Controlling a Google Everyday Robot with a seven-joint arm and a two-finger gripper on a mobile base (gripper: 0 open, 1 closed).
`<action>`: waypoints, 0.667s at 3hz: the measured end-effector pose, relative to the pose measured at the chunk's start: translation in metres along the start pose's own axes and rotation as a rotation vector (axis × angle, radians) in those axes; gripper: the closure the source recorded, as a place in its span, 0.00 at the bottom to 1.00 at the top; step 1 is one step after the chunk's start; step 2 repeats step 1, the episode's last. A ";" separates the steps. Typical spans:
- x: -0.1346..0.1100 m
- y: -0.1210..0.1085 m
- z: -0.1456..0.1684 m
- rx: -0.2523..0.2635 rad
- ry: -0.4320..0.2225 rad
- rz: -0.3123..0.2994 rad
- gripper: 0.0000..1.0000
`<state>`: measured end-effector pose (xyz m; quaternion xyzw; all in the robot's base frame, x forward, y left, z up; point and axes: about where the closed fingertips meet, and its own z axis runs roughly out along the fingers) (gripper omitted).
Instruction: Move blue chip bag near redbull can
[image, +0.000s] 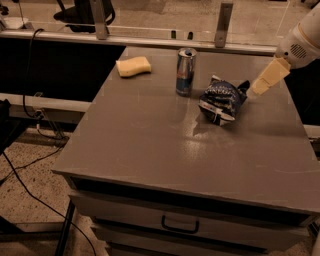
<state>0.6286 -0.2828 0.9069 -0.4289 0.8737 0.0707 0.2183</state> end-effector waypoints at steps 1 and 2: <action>0.000 0.000 0.000 0.000 0.000 0.000 0.00; 0.000 0.000 0.000 0.000 0.000 0.000 0.00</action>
Offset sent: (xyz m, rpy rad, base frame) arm 0.0000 0.0000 0.0000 0.0000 0.0000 0.0000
